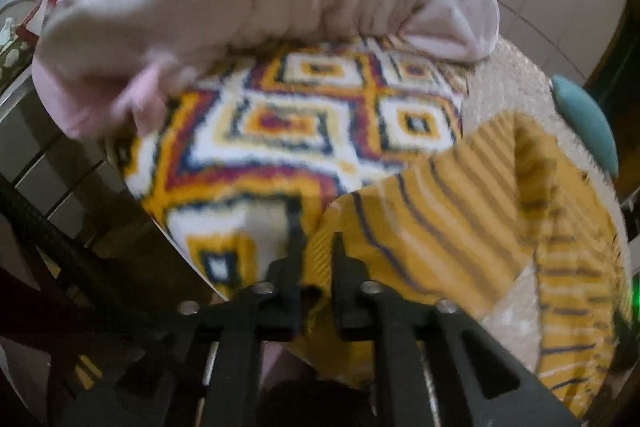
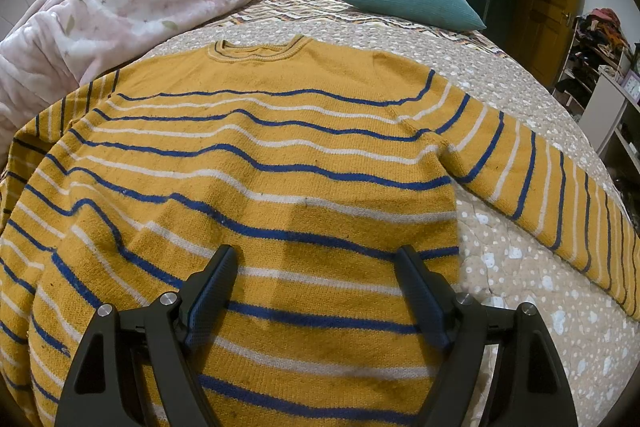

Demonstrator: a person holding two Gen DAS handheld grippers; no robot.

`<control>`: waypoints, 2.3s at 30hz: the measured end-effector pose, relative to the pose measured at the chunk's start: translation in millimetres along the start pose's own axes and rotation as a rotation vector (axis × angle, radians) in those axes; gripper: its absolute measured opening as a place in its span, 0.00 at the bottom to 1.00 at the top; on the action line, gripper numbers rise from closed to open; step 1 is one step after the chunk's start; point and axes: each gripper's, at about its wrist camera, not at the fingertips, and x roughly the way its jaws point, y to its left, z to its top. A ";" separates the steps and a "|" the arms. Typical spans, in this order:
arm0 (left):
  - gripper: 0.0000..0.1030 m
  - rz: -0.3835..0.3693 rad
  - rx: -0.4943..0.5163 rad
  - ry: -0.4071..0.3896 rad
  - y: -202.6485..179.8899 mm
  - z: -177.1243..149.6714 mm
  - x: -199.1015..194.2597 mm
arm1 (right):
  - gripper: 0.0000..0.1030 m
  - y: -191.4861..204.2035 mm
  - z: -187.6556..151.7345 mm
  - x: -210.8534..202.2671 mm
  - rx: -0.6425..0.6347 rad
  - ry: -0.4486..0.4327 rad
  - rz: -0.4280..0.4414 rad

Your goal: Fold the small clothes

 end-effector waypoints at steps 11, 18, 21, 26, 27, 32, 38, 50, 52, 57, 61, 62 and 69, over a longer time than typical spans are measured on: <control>0.09 0.259 -0.014 -0.198 -13.1 117.3 -29.5 | 0.82 -0.5 -0.1 -0.1 -0.001 0.001 0.001; 0.08 -0.037 0.113 -0.171 -123.2 111.7 -64.1 | 0.83 -2.7 1.2 -4.9 0.010 0.000 0.006; 0.08 -0.151 0.202 -0.156 -192.8 99.3 -75.0 | 0.83 -24.2 1.0 -37.5 0.123 -0.086 0.052; 0.08 -0.320 0.377 -0.110 -331.9 60.8 -77.4 | 0.86 -80.3 -14.3 -85.7 0.305 -0.169 0.129; 0.08 -0.352 0.412 -0.099 -361.5 48.6 -75.0 | 0.86 -88.9 -18.3 -90.9 0.315 -0.173 0.113; 0.13 -0.479 0.588 0.041 -475.5 -20.6 -45.3 | 0.86 -128.7 -45.4 -107.2 0.362 -0.185 0.040; 0.47 -0.560 0.600 0.136 -473.5 -61.4 -46.2 | 0.86 -160.4 -66.1 -116.8 0.376 -0.167 0.004; 0.70 -0.248 0.463 0.002 -237.6 -47.0 -46.4 | 0.86 -98.5 -13.8 -94.6 0.292 -0.137 0.248; 0.70 -0.266 0.414 0.042 -212.3 -52.6 -37.4 | 0.85 -82.8 8.6 -73.1 0.272 -0.112 0.258; 0.70 -0.325 0.341 0.094 -190.6 -63.1 -20.2 | 0.69 -41.4 53.0 6.5 0.199 0.059 0.226; 0.70 -0.359 0.336 0.096 -188.9 -68.3 -20.9 | 0.11 -30.2 74.9 28.2 0.156 0.103 0.222; 0.70 -0.364 0.340 0.097 -189.1 -68.7 -21.3 | 0.05 -35.3 78.6 23.7 0.167 0.084 0.223; 0.70 -0.356 0.347 0.135 -193.2 -77.9 -7.1 | 0.04 -93.1 76.0 12.1 0.262 0.074 -0.035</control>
